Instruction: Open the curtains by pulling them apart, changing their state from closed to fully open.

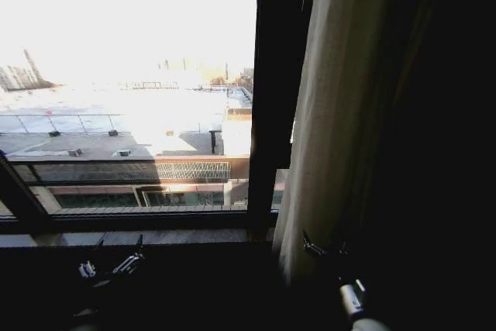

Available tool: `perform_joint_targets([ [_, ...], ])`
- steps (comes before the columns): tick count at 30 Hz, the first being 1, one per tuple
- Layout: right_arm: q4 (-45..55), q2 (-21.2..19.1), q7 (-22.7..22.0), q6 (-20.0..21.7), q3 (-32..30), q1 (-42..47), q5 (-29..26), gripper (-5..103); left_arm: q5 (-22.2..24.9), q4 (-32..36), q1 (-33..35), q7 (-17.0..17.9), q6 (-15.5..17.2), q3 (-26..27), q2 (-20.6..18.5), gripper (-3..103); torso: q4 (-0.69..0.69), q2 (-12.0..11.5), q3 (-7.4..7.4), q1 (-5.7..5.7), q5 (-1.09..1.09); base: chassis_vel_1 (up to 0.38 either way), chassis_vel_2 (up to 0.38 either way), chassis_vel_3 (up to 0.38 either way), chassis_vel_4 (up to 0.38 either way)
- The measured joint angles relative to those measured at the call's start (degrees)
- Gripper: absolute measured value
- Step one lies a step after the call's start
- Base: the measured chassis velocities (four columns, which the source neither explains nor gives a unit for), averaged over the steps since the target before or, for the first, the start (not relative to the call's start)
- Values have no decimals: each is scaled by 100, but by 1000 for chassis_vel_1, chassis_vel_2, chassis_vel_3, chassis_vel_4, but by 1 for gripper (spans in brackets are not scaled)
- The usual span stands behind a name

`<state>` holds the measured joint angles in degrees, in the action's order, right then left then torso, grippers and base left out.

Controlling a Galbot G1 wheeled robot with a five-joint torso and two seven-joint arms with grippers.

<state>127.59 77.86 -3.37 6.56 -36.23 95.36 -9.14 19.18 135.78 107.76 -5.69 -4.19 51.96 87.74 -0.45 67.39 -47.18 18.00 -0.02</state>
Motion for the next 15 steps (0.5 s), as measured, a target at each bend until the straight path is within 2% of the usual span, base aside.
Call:
perform_joint_targets([
  [8,-41,0,53,-14,0,-34,4,100,10,-54,36,-1,-81,1,-42,100,2,0,0,-2,8,30,19,-17,-17],
  [15,-44,86,128,-51,24,-13,21,100,31,-66,39,-4,-95,9,-116,100,1,-1,-1,-1,5,-65,-17,55,18],
])
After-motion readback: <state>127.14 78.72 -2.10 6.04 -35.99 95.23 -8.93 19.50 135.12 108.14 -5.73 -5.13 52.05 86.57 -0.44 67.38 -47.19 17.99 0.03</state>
